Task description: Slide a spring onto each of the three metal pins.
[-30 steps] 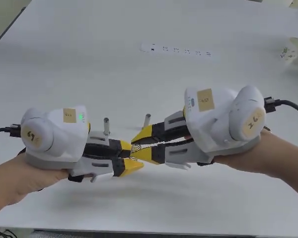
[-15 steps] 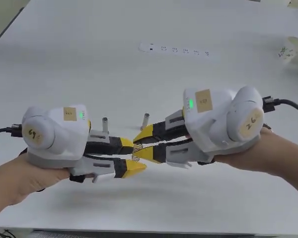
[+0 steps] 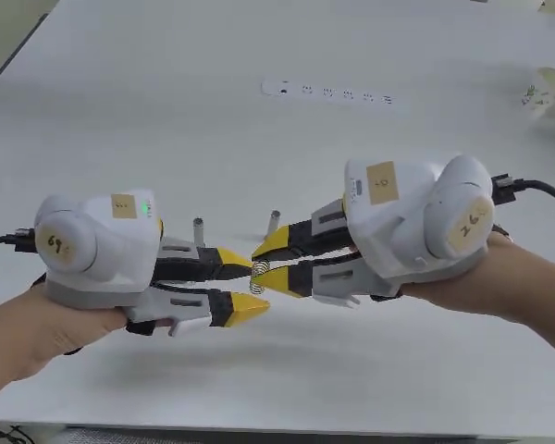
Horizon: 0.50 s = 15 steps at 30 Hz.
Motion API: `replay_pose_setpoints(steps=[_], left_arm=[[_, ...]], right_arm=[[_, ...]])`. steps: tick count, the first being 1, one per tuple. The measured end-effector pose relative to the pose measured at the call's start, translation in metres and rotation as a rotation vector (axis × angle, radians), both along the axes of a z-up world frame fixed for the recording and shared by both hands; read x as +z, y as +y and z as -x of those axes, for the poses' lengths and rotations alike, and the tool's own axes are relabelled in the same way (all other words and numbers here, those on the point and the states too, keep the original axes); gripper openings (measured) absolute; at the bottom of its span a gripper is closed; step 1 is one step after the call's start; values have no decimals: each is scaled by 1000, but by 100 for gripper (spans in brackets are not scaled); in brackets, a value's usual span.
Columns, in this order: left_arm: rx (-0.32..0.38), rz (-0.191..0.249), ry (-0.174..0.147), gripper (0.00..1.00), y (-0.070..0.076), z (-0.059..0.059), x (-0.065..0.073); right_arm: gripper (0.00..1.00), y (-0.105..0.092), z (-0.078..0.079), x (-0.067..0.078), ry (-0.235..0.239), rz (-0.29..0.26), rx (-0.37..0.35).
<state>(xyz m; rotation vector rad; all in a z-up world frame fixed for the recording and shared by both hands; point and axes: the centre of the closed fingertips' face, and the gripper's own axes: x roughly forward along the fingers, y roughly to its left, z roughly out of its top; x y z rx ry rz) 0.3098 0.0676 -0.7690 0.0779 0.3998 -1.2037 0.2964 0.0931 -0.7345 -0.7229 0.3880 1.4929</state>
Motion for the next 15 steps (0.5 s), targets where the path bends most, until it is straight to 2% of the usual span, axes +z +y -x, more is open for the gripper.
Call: replay_pose_setpoints(steps=[9, 15], left_arm=[[33, 2, 8, 21, 8, -1, 0], [68, 3, 5, 25, 19, -3, 0]], right_arm=[[7, -1, -3, 1, -10, -8, -14], [7, -4, -7, 1, -21, 0, -27]])
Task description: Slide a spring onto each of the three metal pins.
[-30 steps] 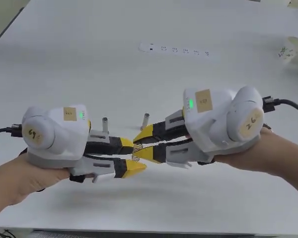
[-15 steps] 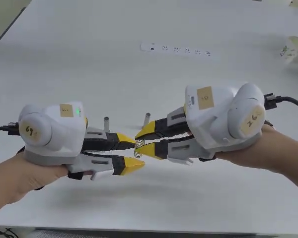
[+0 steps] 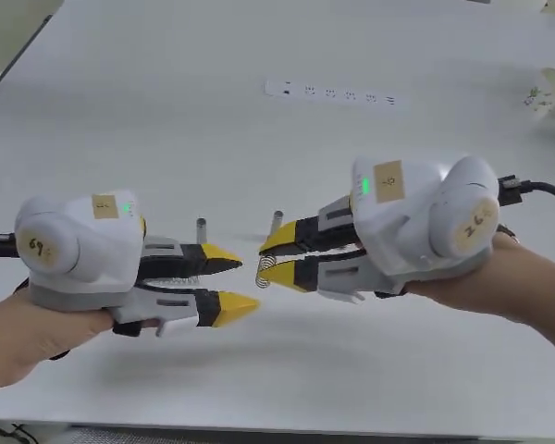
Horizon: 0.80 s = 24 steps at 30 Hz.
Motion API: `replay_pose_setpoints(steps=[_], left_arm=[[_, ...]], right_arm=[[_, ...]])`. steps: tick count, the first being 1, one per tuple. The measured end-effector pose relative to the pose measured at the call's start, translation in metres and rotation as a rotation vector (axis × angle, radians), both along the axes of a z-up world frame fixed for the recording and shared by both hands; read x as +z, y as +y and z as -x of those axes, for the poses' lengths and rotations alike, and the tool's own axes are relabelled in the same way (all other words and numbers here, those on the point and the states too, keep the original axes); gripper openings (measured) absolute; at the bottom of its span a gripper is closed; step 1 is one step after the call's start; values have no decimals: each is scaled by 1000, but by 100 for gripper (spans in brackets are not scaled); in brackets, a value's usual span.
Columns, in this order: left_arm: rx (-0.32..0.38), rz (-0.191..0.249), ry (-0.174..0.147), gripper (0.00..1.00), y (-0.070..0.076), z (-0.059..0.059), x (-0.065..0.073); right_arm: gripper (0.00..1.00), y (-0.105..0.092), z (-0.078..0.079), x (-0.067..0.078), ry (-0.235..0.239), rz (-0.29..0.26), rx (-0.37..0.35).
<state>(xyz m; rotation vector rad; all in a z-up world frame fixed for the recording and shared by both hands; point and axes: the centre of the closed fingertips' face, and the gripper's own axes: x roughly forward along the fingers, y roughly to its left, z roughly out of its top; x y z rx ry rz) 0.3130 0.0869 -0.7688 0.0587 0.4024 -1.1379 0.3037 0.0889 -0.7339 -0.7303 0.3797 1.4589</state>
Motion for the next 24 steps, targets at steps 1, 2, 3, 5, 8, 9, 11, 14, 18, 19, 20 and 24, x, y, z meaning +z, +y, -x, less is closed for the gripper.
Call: replay_pose_setpoints(steps=[1, 2, 3, 5, 8, 9, 11, 14, 18, 19, 20, 24], left_arm=[[6, 2, 1, 26, 2, 0, 1], [15, 3, -1, 26, 4, -1, 1], [22, 4, 0, 27, 5, -1, 1], [37, 2, -2, 29, 10, -2, 0], [53, 1, 1, 31, 15, -2, 0], [59, 3, 3, 31, 18, -2, 0], [71, 2, 8, 33, 21, -3, -1], [87, -6, 16, 34, 28, -2, -3], [115, -4, 14, 36, 37, -3, -3], [124, -1, 14, 37, 39, -4, -3], [129, 0, 14, 39, 40, -4, -3], [152, -7, 13, 43, 47, -6, -4]], right_arm=[[7, 0, 0, 0, -1, 1, -1], [7, -1, -1, 0, -3, 1, -3], [7, -1, -1, 0, -4, 1, -4], [7, -1, -2, 1, -10, 0, -7], [7, -2, -4, 1, -20, 5, -10], [7, -3, -4, 1, -21, 6, -12], [7, -3, -5, 1, -21, 3, -15], [7, -4, -6, 1, -23, 4, -21], [7, -5, -8, 1, -23, 2, -31], [7, -5, -9, 0, -23, 2, -34], [7, -5, -9, 0, -22, 3, -35], [7, -5, -10, -1, -25, 4, -40]])
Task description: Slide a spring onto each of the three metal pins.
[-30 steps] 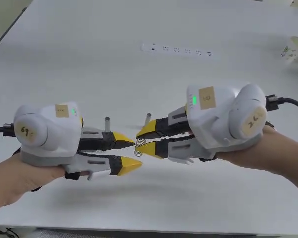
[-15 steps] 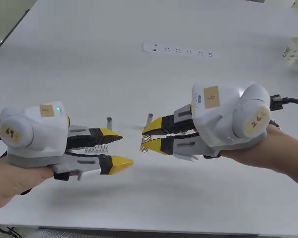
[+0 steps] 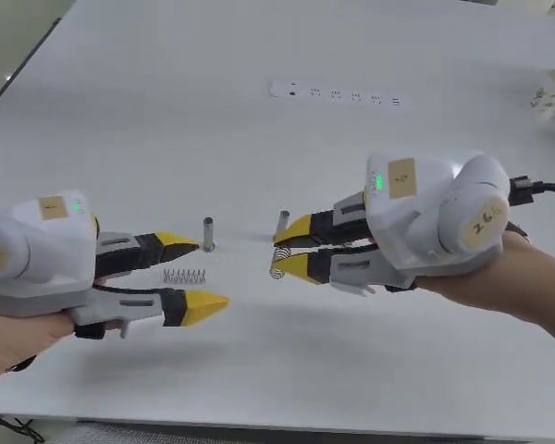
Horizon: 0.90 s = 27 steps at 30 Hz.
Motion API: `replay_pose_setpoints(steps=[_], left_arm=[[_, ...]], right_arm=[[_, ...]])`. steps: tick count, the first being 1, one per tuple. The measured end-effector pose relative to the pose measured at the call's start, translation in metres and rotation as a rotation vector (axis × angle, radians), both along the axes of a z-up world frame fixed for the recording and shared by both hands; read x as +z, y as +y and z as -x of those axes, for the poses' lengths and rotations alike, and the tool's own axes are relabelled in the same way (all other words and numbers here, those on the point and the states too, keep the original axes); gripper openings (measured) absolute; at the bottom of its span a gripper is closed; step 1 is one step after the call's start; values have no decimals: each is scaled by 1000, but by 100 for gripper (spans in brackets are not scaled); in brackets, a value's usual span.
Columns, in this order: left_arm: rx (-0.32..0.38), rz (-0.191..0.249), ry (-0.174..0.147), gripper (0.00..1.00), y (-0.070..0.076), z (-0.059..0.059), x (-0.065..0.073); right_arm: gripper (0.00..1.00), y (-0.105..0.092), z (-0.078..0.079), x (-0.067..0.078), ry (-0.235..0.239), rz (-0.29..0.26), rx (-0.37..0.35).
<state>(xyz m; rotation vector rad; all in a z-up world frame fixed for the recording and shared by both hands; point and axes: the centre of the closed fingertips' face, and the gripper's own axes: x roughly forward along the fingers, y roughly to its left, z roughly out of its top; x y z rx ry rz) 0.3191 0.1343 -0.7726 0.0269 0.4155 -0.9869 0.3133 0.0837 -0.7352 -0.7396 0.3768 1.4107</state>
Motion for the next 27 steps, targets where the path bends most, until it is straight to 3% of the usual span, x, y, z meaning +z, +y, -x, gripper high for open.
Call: replay_pose_setpoints(steps=[11, 15, 25, 27], left_arm=[[55, -2, -3, 57, 15, -5, -2], [58, -2, -4, 58, 18, -5, -2], [106, 6, -16, 81, 26, -12, 0], [115, 9, -7, 85, 27, -13, -1]], right_arm=[[7, -4, -5, 0, -5, -3, -24], [7, -6, -8, 2, -4, -11, -41], [7, -10, -13, 3, -2, -14, -62], [7, -13, -14, 0, 16, -2, -75]])
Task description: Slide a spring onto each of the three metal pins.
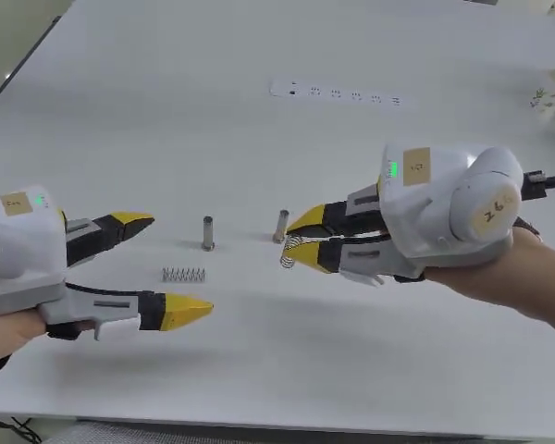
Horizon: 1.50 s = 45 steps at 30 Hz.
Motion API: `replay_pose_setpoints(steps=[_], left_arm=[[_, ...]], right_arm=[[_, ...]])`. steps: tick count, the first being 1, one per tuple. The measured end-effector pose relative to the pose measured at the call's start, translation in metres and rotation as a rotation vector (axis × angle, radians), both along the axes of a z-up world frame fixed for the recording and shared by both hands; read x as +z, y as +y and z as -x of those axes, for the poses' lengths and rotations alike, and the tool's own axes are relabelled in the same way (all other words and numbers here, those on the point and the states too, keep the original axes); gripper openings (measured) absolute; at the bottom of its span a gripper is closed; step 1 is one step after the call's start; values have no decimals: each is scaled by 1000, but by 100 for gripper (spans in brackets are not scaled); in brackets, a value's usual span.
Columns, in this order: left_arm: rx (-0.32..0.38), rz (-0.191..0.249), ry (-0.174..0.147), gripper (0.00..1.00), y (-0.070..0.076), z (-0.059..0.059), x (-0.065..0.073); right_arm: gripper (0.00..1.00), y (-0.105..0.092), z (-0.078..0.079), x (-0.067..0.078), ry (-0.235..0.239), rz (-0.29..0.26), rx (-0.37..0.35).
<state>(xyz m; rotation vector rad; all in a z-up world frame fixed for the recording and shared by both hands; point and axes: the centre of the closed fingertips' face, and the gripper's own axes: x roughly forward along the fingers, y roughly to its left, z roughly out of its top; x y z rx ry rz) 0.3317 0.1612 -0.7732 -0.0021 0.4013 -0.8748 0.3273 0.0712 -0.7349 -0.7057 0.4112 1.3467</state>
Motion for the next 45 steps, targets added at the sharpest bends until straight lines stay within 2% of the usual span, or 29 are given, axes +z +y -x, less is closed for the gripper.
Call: replay_pose_setpoints(steps=[2, 4, 6, 12, 17, 24, 28, 30, 32, 35, 38, 41, 45], left_arm=[[-2, 1, 0, 86, 0, 0, 0], [0, 1, -3, 86, 0, 0, 1], [3, 5, -3, 88, 0, -1, 1], [11, 6, -3, 92, 5, -3, 2], [26, 13, -1, 98, 8, -6, 3], [35, 15, 3, 98, 11, -7, 1], [38, 10, 6, 98, 13, -7, 0], [44, 16, 8, 98, 14, -8, 0], [50, 5, 6, 98, 16, -8, -1], [59, 8, 3, 98, 18, -8, -1], [62, 9, 2, 98, 19, -8, -1], [62, 5, 1, 98, 19, -8, -2], [63, 10, -2, 98, 19, -8, 0]], right_arm=[[7, -3, -1, -3, 37, 12, -21], [7, -4, -3, -3, 52, 9, -29], [7, -5, -3, -5, 105, 4, -49], [7, -6, -7, -6, 141, 12, -60], [7, -7, -14, -5, 144, 20, -73], [7, -9, -34, 1, 131, 19, -111], [7, -7, -49, 9, 91, -1, -132], [7, -4, -56, 14, 98, -32, -163], [7, -2, -65, 18, 83, -46, -183], [7, -2, -75, 18, 77, -40, -206], [7, 2, -79, 21, 95, -70, -223], [7, 3, -83, 22, 94, -79, -236], [7, 3, -87, 13, 105, -62, -256]])
